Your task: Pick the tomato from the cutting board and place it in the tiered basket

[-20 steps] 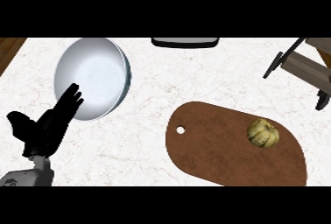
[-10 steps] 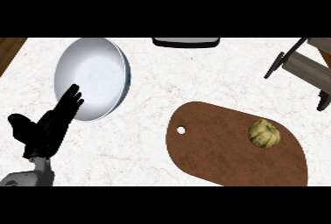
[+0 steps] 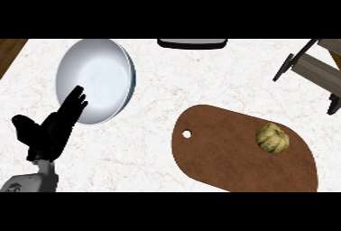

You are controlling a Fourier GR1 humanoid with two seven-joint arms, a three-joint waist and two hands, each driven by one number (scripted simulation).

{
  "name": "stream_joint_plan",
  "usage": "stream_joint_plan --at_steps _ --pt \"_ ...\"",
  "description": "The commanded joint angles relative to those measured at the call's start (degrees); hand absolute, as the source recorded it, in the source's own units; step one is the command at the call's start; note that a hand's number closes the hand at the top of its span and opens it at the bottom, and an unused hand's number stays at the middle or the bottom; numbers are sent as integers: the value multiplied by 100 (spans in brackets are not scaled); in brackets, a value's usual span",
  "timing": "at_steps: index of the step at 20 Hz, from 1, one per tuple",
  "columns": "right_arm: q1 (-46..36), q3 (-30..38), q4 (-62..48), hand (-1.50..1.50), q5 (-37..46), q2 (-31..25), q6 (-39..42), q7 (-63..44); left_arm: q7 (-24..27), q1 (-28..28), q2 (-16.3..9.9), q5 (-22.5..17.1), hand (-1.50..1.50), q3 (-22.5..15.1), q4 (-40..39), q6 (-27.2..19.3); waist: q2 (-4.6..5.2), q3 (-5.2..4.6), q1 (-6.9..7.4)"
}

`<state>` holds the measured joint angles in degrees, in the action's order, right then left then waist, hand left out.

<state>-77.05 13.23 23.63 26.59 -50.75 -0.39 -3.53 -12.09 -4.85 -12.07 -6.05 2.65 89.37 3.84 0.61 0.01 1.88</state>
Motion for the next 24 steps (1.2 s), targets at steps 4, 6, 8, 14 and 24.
stream_joint_plan --at_steps 4,6,8,14,24 --pt "-328 911 -284 -150 -774 -137 -147 -247 -69 226 -51 32 0 7 307 14 -32 5 -15" --pt "-533 1096 -417 -150 -879 -210 -347 -368 106 -43 67 -8 0 32 -114 24 18 1 -6" --pt "-515 1365 -377 -150 -1106 -472 -386 -403 58 199 -154 -236 0 220 124 253 -23 2 -20" --pt "-229 1827 -585 -150 -1382 -1203 -532 -155 -78 64 -20 34 0 73 109 8 3 7 -46" --pt "470 2369 -986 -150 -1694 -2766 61 -25 -20 60 24 -30 0 141 39 48 -8 15 -126"
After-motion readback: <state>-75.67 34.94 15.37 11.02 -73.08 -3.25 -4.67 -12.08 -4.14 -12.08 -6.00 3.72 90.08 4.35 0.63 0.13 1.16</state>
